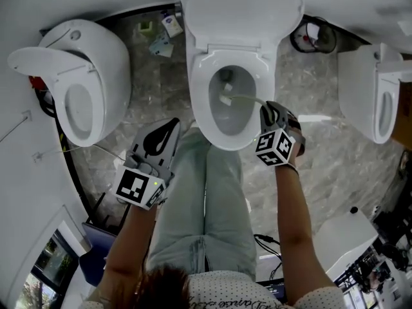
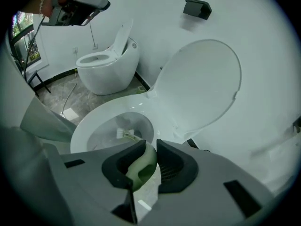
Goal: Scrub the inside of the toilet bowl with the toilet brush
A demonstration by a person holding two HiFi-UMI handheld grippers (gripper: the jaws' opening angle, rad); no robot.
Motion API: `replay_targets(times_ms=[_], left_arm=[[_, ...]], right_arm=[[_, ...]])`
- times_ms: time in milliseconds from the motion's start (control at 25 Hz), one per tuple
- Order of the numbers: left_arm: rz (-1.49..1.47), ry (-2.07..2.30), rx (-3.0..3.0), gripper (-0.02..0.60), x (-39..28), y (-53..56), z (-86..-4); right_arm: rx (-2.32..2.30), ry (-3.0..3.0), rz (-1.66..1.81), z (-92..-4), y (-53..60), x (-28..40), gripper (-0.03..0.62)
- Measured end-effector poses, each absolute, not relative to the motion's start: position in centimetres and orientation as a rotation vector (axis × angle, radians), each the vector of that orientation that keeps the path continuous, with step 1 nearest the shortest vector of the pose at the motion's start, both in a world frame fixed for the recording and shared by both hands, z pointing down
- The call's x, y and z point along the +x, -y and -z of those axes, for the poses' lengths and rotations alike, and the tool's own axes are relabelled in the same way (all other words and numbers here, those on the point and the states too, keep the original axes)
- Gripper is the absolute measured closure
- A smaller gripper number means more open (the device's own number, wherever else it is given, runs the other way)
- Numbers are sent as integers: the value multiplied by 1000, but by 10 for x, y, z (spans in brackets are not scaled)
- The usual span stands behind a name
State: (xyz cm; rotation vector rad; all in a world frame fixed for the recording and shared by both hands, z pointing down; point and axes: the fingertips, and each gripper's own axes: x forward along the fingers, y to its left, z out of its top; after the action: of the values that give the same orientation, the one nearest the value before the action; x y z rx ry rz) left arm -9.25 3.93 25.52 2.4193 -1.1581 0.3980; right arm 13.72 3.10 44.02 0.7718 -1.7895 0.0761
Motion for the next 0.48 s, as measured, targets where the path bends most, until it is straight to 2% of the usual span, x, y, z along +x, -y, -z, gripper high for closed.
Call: replay_targets(times_ms=[480], left_arm=[[-419,1152,2396,578,-80,-49,-309]], right_arm=[[838,1744,-57,-511,-23,149,511]])
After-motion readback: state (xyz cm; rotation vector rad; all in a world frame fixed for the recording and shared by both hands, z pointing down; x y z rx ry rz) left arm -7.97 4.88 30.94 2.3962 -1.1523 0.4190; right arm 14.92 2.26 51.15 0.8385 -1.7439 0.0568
